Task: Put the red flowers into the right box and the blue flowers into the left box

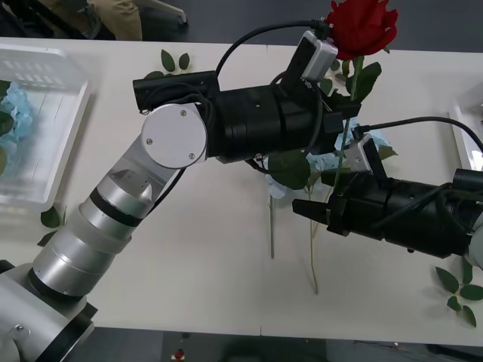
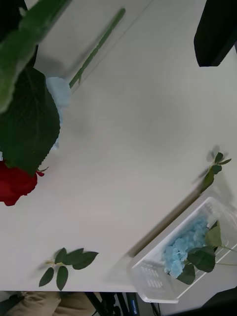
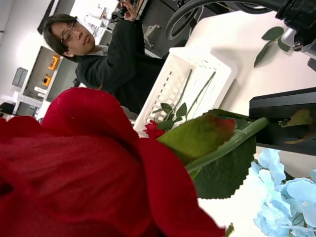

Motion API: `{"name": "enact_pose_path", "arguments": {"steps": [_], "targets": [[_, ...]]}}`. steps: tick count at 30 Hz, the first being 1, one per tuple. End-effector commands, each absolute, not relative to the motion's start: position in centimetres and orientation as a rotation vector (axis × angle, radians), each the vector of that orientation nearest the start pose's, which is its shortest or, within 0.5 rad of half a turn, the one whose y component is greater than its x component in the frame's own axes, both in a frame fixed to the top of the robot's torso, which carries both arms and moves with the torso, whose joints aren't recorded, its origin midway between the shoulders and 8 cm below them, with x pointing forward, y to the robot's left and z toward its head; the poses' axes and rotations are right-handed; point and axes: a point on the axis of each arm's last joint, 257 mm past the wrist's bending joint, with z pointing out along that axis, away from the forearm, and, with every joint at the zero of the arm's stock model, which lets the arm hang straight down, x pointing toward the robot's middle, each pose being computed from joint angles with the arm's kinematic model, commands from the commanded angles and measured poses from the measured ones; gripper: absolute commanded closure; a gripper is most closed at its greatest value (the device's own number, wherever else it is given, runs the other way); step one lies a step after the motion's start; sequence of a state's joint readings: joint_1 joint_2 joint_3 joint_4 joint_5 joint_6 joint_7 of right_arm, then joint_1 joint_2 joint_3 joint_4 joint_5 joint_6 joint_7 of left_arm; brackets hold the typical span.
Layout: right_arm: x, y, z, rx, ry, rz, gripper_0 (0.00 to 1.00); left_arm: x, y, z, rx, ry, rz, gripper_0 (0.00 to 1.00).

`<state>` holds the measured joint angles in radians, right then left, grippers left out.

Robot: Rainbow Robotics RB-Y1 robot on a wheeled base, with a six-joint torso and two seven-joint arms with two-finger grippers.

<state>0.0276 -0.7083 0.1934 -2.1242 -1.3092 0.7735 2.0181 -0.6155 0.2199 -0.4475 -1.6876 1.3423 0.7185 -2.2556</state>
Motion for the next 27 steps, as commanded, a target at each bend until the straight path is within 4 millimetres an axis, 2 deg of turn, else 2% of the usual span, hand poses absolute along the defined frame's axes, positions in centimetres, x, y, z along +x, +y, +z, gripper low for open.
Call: {"name": "enact_pose_path", "arguments": {"steps": [1, 4, 8, 11, 15, 16, 17, 18, 19, 20, 22, 27], "targets": [[40.05, -10.81, -17.71, -0.783, 1.856, 0.673, 0.13, 43.71, -15.73, -1.8, 1.014, 1.311, -0.951, 1.0], [40.02, -10.78, -17.77, -0.783, 1.857, 0.674, 0.3, 43.71, -15.73, -1.8, 1.014, 1.311, -0.951, 1.0], [39.95, -10.76, -17.87, -0.777, 1.862, 0.679, 0.66, 43.71, -15.73, -1.8, 1.014, 1.311, -0.951, 1.0], [39.95, -10.76, -17.87, -0.775, 1.864, 0.681, 0.85, 43.71, -15.73, -1.8, 1.014, 1.311, -0.951, 1.0], [39.95, -10.76, -17.87, -0.771, 1.866, 0.684, 1.0, 43.71, -15.73, -1.8, 1.014, 1.311, -0.951, 1.0], [39.99, -10.84, -17.84, -0.771, 1.866, 0.682, 1.0, 43.71, -15.73, -1.8, 1.014, 1.311, -0.951, 1.0], [39.95, -10.8, -17.88, -0.769, 1.869, 0.685, 1.0, 43.71, -15.73, -1.8, 1.014, 1.311, -0.951, 0.94], [39.95, -10.83, -17.9, -0.77, 1.869, 0.683, 1.0, 43.71, -15.73, -1.8, 1.014, 1.311, -0.951, 0.75], [39.99, -10.88, -17.86, -0.768, 1.869, 0.683, 1.0, 43.71, -15.73, -1.8, 1.014, 1.311, -0.951, 0.41], [39.95, -10.87, -17.92, -0.768, 1.872, 0.684, 1.0, 43.71, -15.73, -1.8, 1.014, 1.311, -0.951, 0.14], [39.95, -10.95, -17.95, -0.767, 1.874, 0.683, 1.0, 43.71, -15.73, -1.8, 1.014, 1.311, -0.951, 0.0], [40.02, -11.1, -17.92, -0.762, 1.876, 0.681, 1.0, 43.71, -15.73, -1.8, 1.014, 1.311, -0.951, 0.0]]}}
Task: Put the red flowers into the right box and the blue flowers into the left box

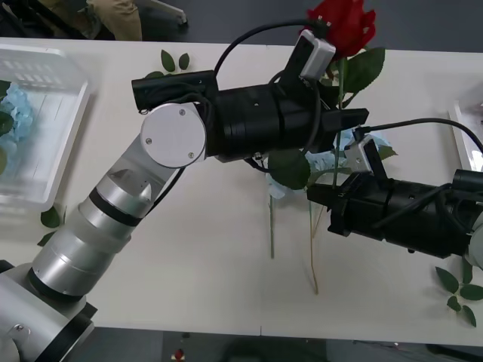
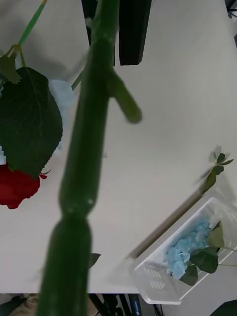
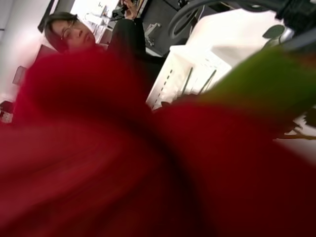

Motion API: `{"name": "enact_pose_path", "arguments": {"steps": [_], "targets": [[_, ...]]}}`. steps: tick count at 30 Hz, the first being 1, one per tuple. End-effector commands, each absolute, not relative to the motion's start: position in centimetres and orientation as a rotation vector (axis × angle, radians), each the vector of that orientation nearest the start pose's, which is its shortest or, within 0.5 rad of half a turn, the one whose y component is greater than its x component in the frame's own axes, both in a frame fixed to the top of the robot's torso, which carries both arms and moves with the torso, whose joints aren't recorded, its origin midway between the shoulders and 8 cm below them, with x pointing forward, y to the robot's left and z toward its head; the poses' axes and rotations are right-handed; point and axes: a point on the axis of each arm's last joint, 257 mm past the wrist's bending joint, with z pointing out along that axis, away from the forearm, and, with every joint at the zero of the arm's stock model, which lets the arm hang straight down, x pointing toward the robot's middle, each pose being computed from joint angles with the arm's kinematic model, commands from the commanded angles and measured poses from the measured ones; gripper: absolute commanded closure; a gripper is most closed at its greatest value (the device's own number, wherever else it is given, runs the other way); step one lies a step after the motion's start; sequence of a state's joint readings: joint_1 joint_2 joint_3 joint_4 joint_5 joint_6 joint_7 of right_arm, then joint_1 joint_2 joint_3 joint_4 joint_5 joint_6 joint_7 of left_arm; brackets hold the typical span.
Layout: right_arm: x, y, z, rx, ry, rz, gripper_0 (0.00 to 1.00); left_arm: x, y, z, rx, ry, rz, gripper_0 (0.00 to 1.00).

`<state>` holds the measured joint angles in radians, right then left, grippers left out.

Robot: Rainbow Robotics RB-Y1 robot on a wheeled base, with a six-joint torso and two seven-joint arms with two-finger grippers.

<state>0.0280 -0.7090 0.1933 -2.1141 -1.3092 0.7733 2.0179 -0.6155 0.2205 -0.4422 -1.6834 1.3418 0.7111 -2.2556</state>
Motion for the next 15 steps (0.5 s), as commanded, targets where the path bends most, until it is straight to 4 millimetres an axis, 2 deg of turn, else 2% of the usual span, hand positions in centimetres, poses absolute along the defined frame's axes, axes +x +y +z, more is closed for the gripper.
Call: {"name": "enact_pose_path", "arguments": {"steps": [1, 11, 15], "targets": [[40.1, -11.2, -17.9, -0.758, 1.876, 0.681, 1.0, 43.7, -15.7, -1.8, 1.014, 1.311, -0.951, 0.0], [40.3, -11.9, -17.8, -0.733, 1.885, 0.677, 1.0, 43.7, -15.7, -1.8, 1.014, 1.311, -0.951, 0.0], [40.4, -12.9, -17.8, -0.712, 1.897, 0.669, 1.0, 43.7, -15.7, -1.8, 1.014, 1.311, -0.951, 0.0]]}}
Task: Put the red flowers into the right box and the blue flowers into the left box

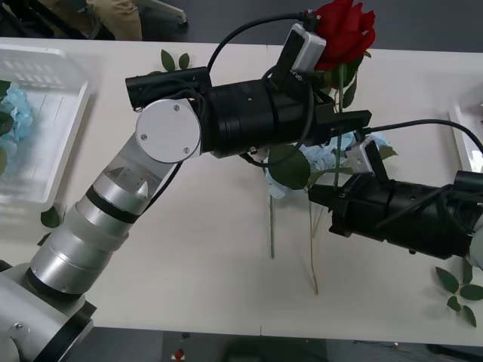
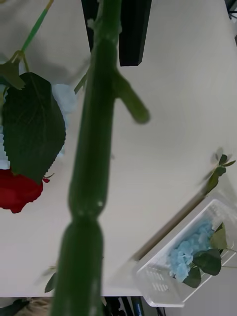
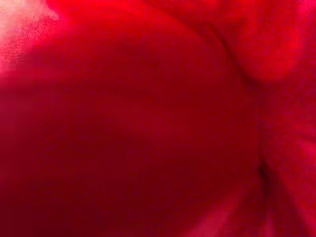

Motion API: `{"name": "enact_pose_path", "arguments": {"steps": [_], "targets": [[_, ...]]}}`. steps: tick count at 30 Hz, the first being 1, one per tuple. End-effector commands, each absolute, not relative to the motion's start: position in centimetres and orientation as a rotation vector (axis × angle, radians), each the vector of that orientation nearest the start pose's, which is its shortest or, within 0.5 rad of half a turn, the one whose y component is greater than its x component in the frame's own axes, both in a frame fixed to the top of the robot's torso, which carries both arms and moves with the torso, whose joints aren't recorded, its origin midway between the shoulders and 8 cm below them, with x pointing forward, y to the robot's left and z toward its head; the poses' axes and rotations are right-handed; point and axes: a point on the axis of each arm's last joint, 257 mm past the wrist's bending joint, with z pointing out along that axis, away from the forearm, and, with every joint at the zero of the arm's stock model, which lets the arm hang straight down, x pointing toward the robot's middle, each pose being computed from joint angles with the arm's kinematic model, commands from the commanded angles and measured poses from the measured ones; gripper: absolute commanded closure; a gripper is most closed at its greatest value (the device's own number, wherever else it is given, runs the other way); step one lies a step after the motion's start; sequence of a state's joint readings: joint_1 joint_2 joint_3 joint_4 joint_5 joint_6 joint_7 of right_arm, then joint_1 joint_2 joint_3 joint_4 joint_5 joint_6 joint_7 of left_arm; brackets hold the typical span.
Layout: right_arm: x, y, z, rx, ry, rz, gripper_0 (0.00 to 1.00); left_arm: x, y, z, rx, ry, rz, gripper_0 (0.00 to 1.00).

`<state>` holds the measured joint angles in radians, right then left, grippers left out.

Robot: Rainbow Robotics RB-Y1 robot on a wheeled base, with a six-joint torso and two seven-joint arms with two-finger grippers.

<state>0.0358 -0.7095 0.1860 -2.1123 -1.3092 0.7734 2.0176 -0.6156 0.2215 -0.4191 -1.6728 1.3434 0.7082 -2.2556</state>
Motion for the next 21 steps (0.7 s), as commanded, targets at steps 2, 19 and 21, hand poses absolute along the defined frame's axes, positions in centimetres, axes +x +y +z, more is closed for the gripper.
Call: {"name": "enact_pose_path", "arguments": {"steps": [2, 19, 21], "targets": [[40.5, -13.4, -17.8, -0.701, 1.902, 0.663, 1.0, 43.7, -15.7, -1.8, 1.014, 1.311, -0.951, 0.0], [39.8, -23.1, -18.0, -0.448, 1.986, 0.597, 1.0, 46.6, -9.8, -0.3, 0.885, 1.349, -1.006, 0.0], [40.0, -25.2, -17.9, -0.391, 1.993, 0.568, 1.0, 47.5, -7.9, -1.2, 0.861, 1.402, -1.031, 0.0]]}}
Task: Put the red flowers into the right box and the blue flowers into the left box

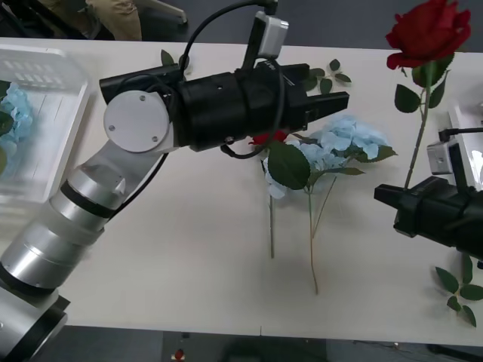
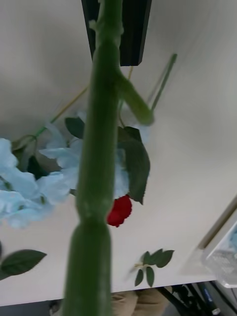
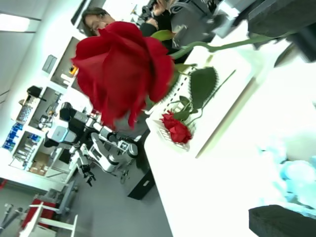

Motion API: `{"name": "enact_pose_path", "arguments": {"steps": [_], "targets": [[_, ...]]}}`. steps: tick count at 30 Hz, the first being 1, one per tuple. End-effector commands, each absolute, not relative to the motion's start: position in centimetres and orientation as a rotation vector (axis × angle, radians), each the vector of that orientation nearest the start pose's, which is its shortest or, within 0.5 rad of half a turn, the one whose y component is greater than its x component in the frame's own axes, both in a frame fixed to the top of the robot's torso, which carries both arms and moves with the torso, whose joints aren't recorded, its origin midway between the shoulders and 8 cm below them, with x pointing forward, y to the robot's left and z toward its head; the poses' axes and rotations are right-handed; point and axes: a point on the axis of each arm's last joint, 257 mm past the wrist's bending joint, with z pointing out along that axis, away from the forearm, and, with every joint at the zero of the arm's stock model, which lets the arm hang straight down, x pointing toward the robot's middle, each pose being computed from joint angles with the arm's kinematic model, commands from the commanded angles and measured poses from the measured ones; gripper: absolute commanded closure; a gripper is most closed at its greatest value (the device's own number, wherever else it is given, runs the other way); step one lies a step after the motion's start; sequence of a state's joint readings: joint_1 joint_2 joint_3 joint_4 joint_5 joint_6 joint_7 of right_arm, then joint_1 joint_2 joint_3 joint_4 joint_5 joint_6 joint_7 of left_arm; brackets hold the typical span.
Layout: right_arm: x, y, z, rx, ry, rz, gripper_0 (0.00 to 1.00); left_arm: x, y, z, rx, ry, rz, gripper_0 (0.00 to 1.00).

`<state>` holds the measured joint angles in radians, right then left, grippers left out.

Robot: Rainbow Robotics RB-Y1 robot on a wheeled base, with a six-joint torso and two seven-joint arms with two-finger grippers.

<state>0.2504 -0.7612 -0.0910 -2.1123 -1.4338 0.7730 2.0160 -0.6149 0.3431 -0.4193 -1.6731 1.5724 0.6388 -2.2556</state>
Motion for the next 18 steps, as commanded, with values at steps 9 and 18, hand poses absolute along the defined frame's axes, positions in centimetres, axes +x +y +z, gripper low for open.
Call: {"name": "enact_pose_path", "arguments": {"steps": [9, 18], "targets": [[40.6, -34.6, -18.6, -0.135, 2.05, 0.43, 1.0, 50.5, -2.7, -8.8, 0.832, 1.663, -1.044, 0.0], [44.7, -44.3, -17.6, 0.014, 2.022, 0.258, 1.0, 52.5, -0.8, -16.1, 0.701, 1.945, -0.994, 0.0]]}}
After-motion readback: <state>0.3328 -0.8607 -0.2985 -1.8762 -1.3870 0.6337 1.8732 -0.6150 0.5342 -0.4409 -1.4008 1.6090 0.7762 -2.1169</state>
